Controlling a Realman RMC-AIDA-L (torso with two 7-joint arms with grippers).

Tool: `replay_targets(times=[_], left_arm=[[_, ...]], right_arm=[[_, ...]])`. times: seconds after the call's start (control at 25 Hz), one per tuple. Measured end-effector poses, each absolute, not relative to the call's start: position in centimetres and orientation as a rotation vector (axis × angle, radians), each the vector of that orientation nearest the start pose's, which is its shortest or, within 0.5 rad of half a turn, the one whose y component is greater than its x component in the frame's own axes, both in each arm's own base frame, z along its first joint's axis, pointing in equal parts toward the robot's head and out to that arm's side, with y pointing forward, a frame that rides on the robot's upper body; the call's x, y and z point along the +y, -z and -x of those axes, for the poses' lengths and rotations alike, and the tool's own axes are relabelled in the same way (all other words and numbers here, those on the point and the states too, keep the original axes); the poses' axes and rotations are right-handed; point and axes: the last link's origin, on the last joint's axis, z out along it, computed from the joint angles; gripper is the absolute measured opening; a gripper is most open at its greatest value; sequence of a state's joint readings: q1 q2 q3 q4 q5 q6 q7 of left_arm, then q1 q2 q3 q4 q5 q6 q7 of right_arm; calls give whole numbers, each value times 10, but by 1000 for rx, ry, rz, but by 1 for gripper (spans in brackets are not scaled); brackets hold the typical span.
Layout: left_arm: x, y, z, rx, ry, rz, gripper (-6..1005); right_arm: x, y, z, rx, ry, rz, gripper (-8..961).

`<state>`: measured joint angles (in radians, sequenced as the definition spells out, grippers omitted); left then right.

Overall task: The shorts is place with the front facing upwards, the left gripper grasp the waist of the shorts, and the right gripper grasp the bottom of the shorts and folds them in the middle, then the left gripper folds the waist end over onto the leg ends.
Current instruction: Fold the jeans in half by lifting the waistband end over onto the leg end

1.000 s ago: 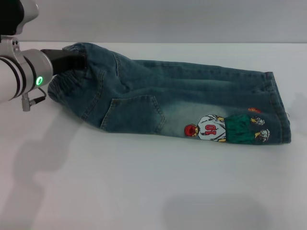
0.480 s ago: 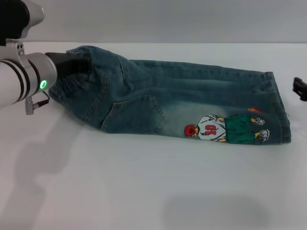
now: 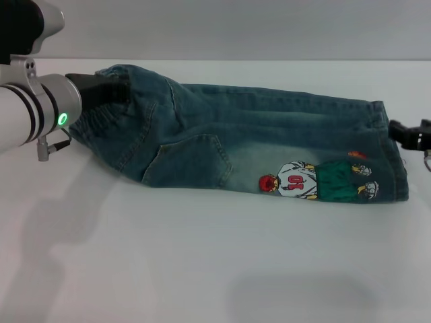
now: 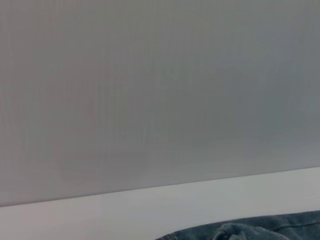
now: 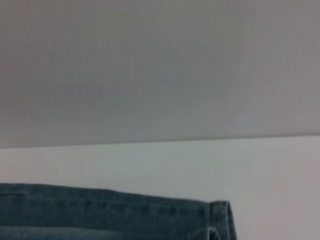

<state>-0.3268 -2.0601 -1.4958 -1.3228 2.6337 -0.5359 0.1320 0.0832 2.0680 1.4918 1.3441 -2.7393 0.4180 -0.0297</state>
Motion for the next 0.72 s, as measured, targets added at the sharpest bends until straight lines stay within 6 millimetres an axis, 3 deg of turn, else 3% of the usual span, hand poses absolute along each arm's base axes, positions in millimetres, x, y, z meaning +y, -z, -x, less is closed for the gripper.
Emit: replay_targets(times=[0.24,0.72], left_arm=[[392,1,210,-964,270,1970,92],[392,4,205,-954,270,1988,92]], right_arm=[[350,-8,-300,1181,-241,1739,556],[357,-2,-302,1182,-213,1762,533]])
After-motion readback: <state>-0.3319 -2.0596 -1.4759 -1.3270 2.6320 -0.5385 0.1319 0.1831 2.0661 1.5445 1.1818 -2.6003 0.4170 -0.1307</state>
